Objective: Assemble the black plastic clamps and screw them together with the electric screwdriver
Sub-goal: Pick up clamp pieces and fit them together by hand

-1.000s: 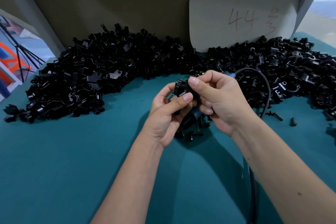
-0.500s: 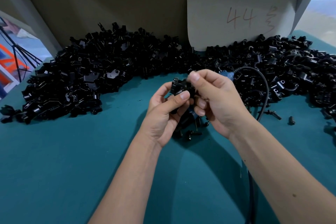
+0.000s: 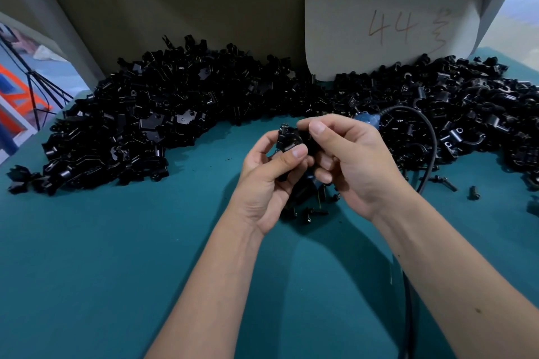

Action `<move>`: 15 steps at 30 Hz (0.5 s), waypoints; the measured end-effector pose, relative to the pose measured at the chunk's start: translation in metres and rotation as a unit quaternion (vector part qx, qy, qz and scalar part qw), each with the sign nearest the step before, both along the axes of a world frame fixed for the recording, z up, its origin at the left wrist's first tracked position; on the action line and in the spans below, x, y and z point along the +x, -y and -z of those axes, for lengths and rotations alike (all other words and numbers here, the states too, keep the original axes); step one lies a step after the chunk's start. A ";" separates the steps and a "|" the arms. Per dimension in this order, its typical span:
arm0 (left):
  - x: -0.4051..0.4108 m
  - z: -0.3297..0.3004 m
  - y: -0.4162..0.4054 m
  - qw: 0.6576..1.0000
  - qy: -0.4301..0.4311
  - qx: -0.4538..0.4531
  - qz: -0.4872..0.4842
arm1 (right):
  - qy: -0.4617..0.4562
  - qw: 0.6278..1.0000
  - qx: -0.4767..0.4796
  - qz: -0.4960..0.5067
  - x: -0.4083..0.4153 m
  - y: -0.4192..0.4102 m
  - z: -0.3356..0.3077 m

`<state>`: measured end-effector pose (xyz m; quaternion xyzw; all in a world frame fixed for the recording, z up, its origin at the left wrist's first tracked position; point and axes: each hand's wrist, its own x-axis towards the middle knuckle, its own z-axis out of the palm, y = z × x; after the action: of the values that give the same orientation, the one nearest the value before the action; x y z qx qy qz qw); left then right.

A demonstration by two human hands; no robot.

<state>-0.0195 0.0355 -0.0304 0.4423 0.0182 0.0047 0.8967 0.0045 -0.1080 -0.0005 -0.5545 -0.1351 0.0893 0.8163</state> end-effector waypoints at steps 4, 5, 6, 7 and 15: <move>0.000 0.000 0.002 0.999 0.012 0.034 0.016 | 0.007 0.998 -0.019 0.064 0.001 -0.006 0.002; 0.000 0.000 0.002 0.999 0.015 0.037 0.015 | 0.013 0.996 -0.026 0.080 0.001 -0.007 0.002; 0.000 0.000 0.003 0.999 0.018 0.038 0.014 | 0.029 0.994 -0.041 0.098 0.001 -0.006 0.002; -0.001 -0.001 0.005 0.999 0.023 0.040 0.010 | 0.051 0.991 -0.059 0.112 0.002 -0.006 0.003; 0.000 0.001 0.015 0.993 0.028 0.105 -0.050 | 0.138 0.972 -0.134 0.137 0.007 -0.004 0.004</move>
<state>-0.0194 0.0204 -0.0312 0.5323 0.0146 0.0642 0.8440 0.0114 -0.1043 -0.0041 -0.6793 -0.1562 -0.0834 0.7122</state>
